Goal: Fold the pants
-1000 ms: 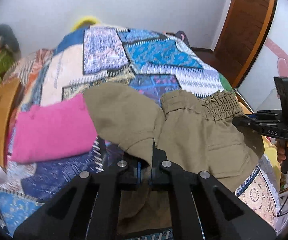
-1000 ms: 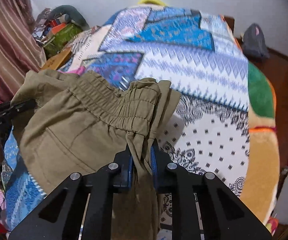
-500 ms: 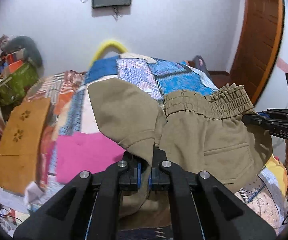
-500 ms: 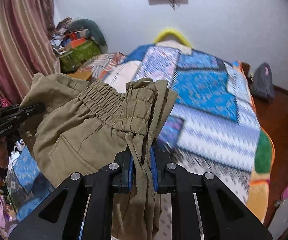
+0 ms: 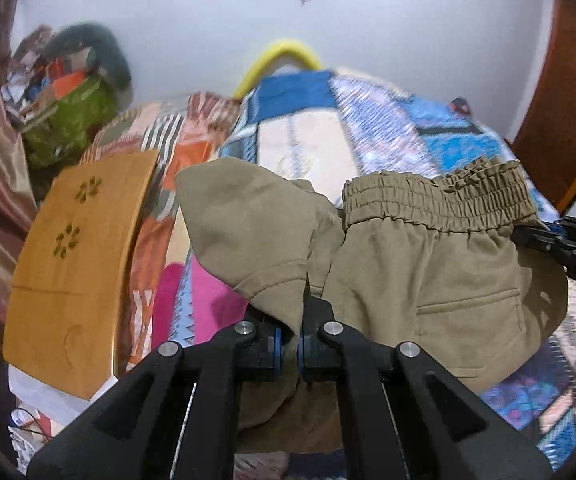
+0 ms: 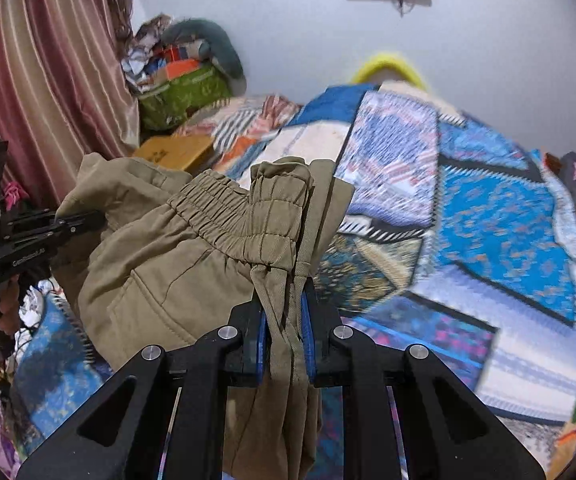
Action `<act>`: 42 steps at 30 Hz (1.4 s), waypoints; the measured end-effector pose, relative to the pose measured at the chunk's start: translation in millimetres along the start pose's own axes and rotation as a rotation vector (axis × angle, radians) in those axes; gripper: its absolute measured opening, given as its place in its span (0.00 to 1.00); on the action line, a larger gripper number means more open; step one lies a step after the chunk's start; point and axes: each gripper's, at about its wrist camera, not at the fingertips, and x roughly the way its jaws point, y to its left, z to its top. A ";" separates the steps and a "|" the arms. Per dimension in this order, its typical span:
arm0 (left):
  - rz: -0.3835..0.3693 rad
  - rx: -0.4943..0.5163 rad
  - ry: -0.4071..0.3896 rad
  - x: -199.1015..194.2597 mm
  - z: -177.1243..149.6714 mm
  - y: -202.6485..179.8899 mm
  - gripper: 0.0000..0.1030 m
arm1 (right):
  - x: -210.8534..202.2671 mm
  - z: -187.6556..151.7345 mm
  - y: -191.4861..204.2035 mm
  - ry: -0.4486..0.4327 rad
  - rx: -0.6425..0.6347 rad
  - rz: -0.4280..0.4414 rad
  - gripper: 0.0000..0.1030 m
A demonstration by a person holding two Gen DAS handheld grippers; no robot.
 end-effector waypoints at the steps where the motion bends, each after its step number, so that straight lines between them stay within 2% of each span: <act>1: 0.001 -0.014 0.026 12.7 -3.5 7.3 0.05 | 12.3 -1.1 2.1 0.018 -0.002 0.000 0.13; 5: 0.015 -0.070 0.130 55.1 -22.4 34.7 0.07 | 52.6 -11.4 5.3 0.094 -0.028 -0.044 0.13; 8: -0.007 -0.095 0.168 72.8 -36.5 51.3 0.17 | 62.9 -15.9 -6.2 0.128 -0.012 -0.043 0.15; 10: -0.021 -0.116 0.177 76.0 -43.9 60.9 0.24 | 65.6 -17.9 -9.4 0.146 -0.020 -0.056 0.22; 12: -0.007 -0.125 0.179 74.9 -45.4 63.3 0.30 | 66.3 -20.4 -6.6 0.158 -0.038 -0.084 0.28; 16: 0.044 -0.147 0.192 68.1 -50.9 74.7 0.31 | 53.6 -27.0 -4.0 0.151 -0.071 -0.137 0.43; 18: 0.070 -0.148 0.197 63.2 -54.3 78.9 0.32 | 44.7 -28.7 -6.3 0.147 -0.078 -0.154 0.47; 24: 0.157 -0.122 0.178 21.2 -57.3 75.9 0.31 | -3.5 -31.2 -8.3 0.094 -0.062 -0.156 0.48; 31: 0.151 -0.043 0.002 -89.2 -46.2 29.3 0.31 | -91.3 -27.6 8.3 -0.039 -0.076 -0.146 0.49; 37: 0.091 -0.009 -0.181 -191.1 -43.2 -25.0 0.31 | -185.2 -30.6 39.0 -0.223 -0.087 -0.113 0.49; 42: 0.056 0.020 -0.353 -280.4 -59.1 -73.1 0.32 | -259.8 -42.6 66.8 -0.379 -0.100 -0.071 0.49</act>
